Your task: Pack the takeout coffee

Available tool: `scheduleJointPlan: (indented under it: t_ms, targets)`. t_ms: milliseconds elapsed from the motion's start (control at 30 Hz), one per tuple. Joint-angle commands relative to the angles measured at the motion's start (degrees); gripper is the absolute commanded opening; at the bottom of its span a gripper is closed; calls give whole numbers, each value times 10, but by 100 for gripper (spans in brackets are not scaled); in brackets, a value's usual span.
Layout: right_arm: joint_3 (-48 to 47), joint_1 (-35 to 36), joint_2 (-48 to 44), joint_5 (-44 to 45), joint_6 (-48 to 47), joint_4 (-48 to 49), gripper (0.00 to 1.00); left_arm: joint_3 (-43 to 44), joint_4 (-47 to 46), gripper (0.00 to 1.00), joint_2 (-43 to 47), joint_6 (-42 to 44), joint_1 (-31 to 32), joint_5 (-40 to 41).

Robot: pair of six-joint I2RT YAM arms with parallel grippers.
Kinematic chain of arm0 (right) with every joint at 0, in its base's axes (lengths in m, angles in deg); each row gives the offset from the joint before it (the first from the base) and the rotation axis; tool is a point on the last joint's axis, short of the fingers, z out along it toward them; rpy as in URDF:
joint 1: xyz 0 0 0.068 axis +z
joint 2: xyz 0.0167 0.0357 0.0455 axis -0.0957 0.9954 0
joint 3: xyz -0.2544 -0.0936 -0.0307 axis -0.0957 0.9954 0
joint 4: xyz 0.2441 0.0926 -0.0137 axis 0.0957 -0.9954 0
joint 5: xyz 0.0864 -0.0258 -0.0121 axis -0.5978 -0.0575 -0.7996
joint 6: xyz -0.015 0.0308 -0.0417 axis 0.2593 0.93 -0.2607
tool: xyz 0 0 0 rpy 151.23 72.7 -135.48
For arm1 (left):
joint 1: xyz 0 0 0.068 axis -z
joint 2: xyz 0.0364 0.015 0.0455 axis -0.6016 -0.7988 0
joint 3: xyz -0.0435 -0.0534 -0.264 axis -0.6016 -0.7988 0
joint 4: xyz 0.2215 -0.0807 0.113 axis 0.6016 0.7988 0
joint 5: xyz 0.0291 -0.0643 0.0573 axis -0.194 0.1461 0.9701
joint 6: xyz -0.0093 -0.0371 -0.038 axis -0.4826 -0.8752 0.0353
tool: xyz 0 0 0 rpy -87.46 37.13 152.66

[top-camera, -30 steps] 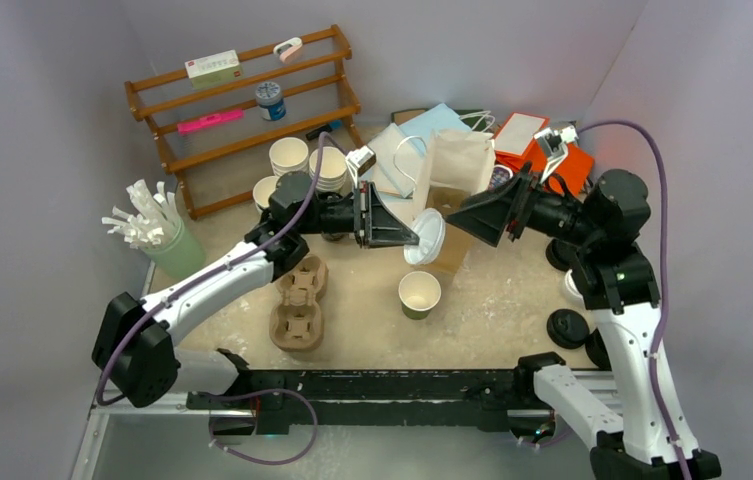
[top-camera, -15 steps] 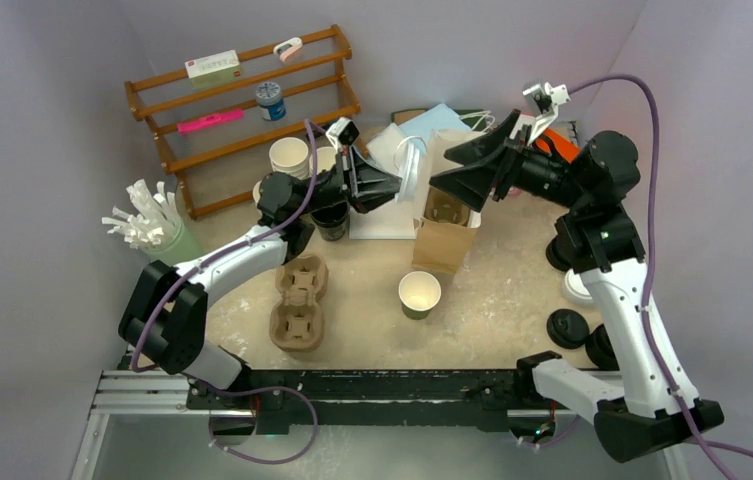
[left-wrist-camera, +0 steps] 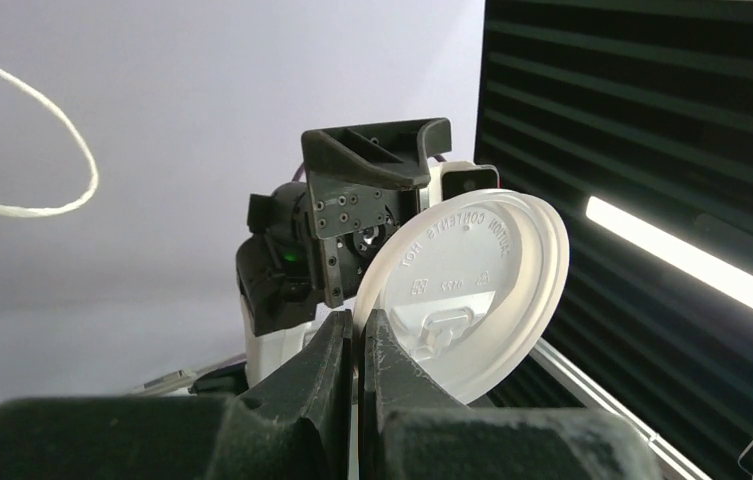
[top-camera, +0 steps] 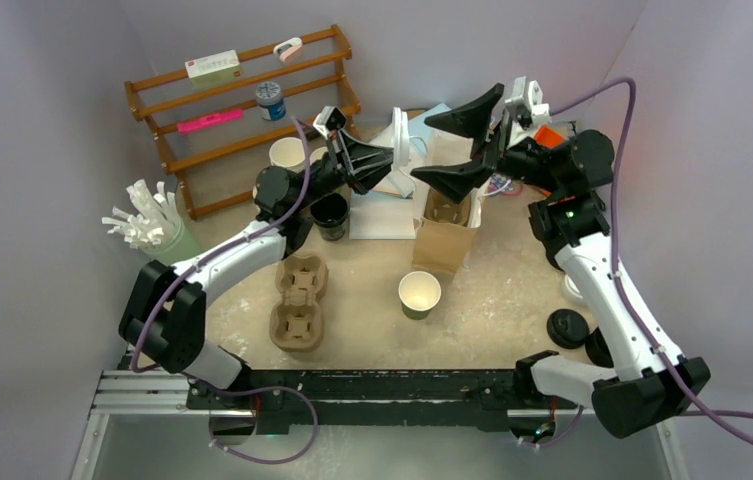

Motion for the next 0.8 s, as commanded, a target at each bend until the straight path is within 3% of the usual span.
scheduleJointPlan:
  t_ms: [0, 200, 767]
  targets:
    - [-31, 16, 20, -37, -37, 73, 98, 54, -63, 0, -21, -128, -4, -28]
    - [-37, 21, 39, -42, -22, 81, 98, 91, -102, 0, -55, -156, -4, -62]
    - [-42, 22, 61, -28, 14, 111, 97, 82, -143, 0, -70, -196, -5, -75]
